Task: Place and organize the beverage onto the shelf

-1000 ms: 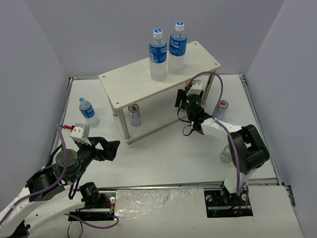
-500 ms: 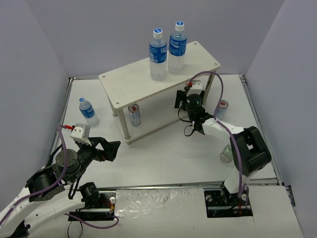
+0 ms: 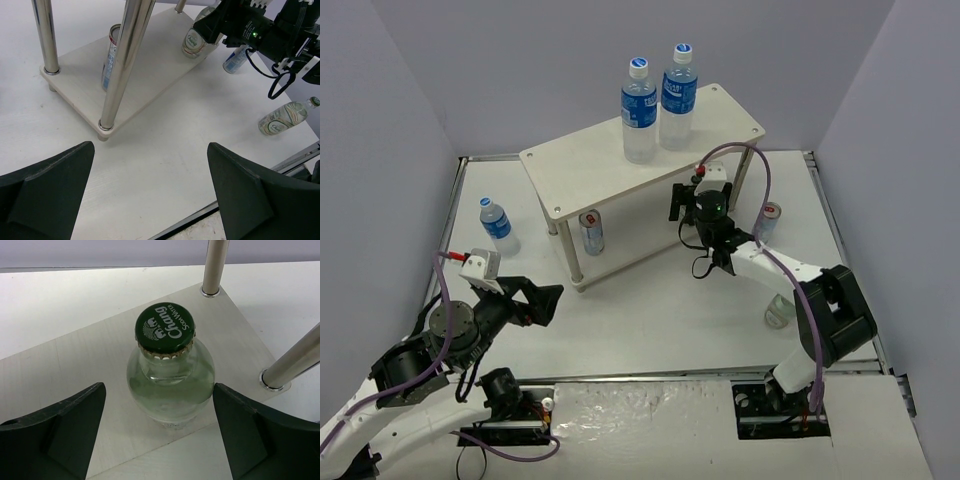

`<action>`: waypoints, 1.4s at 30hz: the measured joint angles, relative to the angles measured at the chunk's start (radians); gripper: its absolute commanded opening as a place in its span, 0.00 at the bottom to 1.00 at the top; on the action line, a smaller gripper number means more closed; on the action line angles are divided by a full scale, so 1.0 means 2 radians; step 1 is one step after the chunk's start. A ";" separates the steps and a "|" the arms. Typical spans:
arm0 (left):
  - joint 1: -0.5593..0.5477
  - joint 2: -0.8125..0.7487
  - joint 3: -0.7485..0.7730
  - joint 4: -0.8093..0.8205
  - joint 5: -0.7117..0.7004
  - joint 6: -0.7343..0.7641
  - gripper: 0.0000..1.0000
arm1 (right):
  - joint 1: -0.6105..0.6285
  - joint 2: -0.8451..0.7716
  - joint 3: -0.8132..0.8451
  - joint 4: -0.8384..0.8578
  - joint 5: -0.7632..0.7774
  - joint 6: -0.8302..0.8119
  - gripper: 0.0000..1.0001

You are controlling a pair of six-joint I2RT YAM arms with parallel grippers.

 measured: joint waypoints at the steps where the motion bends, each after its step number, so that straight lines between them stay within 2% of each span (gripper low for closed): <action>1: 0.000 0.000 0.000 0.000 0.002 -0.001 0.94 | 0.002 0.000 0.000 -0.002 0.003 0.000 0.83; 10: 0.000 0.000 0.000 0.000 0.005 -0.003 0.94 | 0.013 -0.002 -0.017 -0.015 0.016 0.010 0.78; 13: 0.000 0.000 0.000 0.000 0.006 -0.003 0.94 | 0.014 -0.002 -0.023 -0.019 0.021 0.015 0.70; 18: 0.000 0.000 0.000 0.000 0.006 -0.003 0.94 | 0.015 -0.002 -0.033 -0.017 0.030 0.019 0.48; 23: 0.000 0.000 0.000 0.000 0.006 -0.003 0.94 | 0.014 -0.001 -0.033 -0.014 0.044 0.021 0.39; 29: 0.000 0.000 0.000 0.000 0.005 -0.003 0.94 | 0.012 0.014 -0.025 -0.005 0.061 0.022 0.35; 42: 0.000 0.000 0.000 0.000 0.005 -0.003 0.94 | -0.018 0.062 0.014 0.002 0.089 0.025 0.36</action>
